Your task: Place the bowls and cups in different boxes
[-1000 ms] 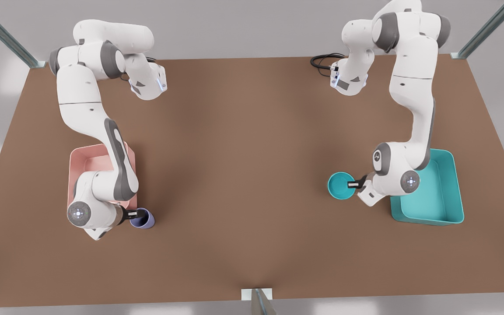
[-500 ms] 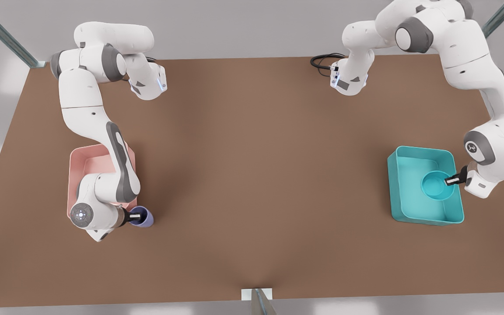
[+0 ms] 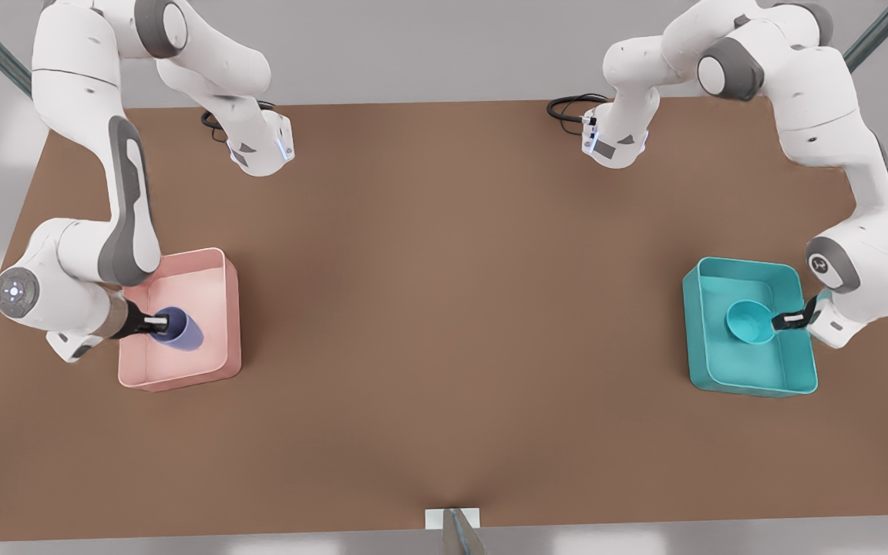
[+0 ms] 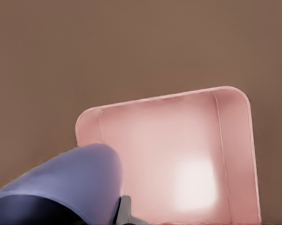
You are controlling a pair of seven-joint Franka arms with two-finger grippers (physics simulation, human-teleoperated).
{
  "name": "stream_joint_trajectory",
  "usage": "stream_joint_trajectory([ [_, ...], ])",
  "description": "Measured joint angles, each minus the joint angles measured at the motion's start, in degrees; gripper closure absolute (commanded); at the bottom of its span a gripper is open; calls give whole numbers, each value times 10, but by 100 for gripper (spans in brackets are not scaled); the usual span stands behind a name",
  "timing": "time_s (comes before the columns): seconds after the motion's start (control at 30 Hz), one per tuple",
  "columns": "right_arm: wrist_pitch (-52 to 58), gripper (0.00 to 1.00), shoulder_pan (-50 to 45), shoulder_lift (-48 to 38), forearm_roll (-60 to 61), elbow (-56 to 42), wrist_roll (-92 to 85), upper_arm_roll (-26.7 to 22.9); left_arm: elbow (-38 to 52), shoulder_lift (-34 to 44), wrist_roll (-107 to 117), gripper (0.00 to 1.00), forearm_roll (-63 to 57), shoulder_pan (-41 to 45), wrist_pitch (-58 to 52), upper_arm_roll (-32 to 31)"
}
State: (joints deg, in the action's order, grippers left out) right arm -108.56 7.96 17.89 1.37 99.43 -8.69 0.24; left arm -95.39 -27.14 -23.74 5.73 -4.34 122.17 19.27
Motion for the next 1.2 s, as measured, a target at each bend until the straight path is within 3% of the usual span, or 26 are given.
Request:
stream_joint_trajectory([
  [0.07,2,79,27,7,-10,11,-16,-1,77,52,8,0,-30,27,-93,-36],
  [0.17,-20,79,50,26,-21,45,-37,0,134,95,36,0,-59,66,-215,-140],
  [0.3,-82,79,51,60,-23,73,-60,1,150,124,72,0,-89,101,-311,-197],
  [0.63,-180,79,50,101,-18,76,-100,5,147,124,134,0,-86,90,-393,-214],
  [0.67,-184,59,50,103,-17,76,-102,6,147,125,138,0,-86,90,-397,-214],
  [0.7,-187,10,50,104,-17,76,-104,6,147,126,143,0,-86,90,-401,-214],
  [0.73,-189,0,50,105,-20,76,-103,6,147,126,147,0,-86,90,-405,-214],
  [1.2,-181,0,47,85,-15,65,-107,7,148,127,186,0,-87,92,-427,-215],
])
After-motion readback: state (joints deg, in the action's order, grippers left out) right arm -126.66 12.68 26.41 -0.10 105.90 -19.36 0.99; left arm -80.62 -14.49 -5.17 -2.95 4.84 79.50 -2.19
